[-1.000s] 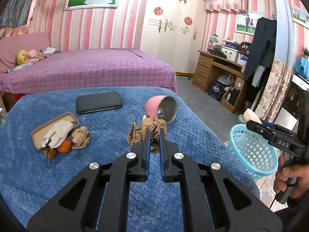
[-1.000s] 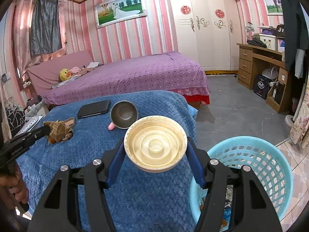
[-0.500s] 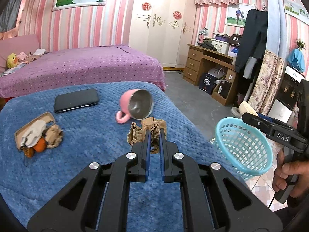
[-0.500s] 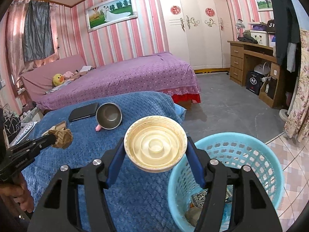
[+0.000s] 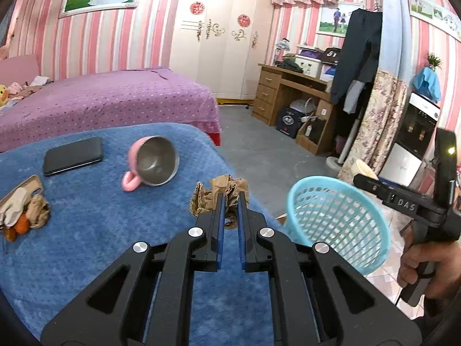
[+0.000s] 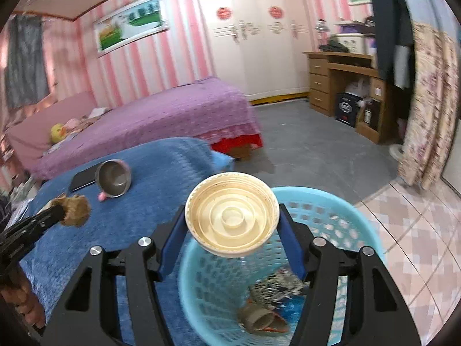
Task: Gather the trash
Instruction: 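Carry the cream lid with the right gripper while the left carries the brown paper to the basket, then open both grippers over the basket to drop the lid and paper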
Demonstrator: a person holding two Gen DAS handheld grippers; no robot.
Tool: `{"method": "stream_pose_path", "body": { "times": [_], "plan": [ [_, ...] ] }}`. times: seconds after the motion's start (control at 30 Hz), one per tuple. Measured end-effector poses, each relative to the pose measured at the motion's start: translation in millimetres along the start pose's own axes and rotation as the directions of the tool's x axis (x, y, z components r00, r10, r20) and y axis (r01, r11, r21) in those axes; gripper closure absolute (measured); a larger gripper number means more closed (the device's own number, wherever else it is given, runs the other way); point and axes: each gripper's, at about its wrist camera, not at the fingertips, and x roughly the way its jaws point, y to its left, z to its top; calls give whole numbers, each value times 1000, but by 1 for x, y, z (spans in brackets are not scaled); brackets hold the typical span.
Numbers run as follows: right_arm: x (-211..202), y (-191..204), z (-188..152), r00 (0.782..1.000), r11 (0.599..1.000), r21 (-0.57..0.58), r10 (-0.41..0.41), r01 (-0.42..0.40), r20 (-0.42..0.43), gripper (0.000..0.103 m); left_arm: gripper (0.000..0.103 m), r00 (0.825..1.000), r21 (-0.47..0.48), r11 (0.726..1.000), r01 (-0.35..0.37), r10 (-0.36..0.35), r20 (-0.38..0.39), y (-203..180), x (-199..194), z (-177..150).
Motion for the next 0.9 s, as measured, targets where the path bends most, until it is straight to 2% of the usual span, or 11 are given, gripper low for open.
{"method": "stream_pose_path", "body": {
  "times": [0.2, 0.3, 0.33, 0.53, 0.57, 0.6, 0.63, 0.67, 0.73, 0.9],
  "plan": [
    [-2, -23, 1, 997, 995, 56, -77, 77, 1, 42, 96, 997, 27, 997, 77, -77, -9, -40, 18, 5],
    [-2, -38, 2, 988, 983, 98, -156, 153, 18, 27, 96, 992, 70, 990, 126, -125, -18, -68, 28, 4],
    [-3, -44, 2, 986, 979, 121, -166, 162, 24, 27, 96, 990, 79, 987, 141, -140, -20, -75, 30, 4],
    [-9, -63, 2, 976, 961, 194, -212, 199, 47, 27, 93, 963, 102, 959, 263, -255, -82, -110, 54, -4],
    [-9, -64, 2, 976, 960, 194, -213, 201, 46, 27, 87, 958, 103, 954, 281, -272, -93, -114, 59, -6],
    [-8, -64, 3, 976, 960, 194, -213, 200, 47, 27, 59, 950, 103, 948, 303, -291, -113, -117, 63, -8],
    [-8, -64, 2, 976, 961, 194, -210, 198, 48, 27, 28, 953, 108, 950, 295, -284, -107, -118, 65, -10],
    [-7, -63, 3, 978, 963, 190, -204, 192, 46, 27, 20, 960, 113, 954, 276, -268, -83, -118, 63, -10],
    [-5, -59, 4, 979, 967, 175, -198, 187, 44, 27, 19, 960, 118, 954, 276, -268, -79, -117, 63, -9],
    [1, -40, 6, 984, 979, 116, -172, 166, 37, 27, 19, 985, 113, 979, 172, -167, -51, -88, 48, 1]
  ]
}}
